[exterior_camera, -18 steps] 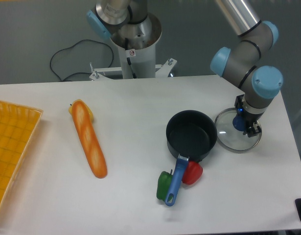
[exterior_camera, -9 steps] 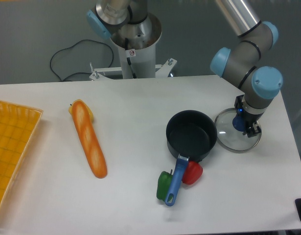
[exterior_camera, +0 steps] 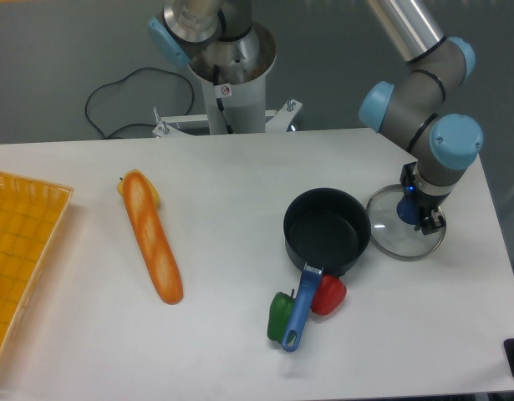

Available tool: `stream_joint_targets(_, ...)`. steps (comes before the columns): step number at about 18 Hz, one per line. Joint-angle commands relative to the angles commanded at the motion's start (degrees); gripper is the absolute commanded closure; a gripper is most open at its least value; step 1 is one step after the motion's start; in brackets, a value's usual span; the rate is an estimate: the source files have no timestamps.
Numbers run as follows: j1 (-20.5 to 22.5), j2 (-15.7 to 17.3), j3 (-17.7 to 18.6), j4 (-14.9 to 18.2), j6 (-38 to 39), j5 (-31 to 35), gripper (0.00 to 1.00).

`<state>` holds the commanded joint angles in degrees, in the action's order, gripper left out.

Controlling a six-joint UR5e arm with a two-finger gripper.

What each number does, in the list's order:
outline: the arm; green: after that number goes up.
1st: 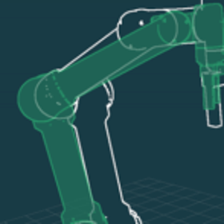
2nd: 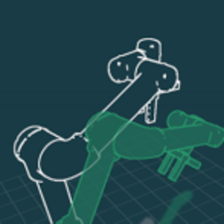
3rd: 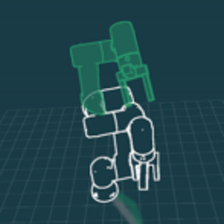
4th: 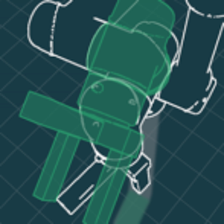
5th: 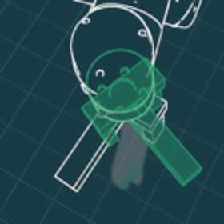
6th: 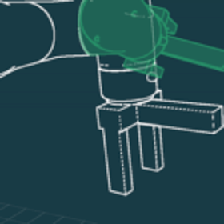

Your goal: Place the lid on the table

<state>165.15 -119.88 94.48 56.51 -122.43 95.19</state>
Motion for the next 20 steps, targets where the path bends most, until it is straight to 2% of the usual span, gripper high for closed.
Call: stream_joint_targets(20, 0.0, -0.1, 0.1, -0.1, 0.0, 0.0, 0.26)
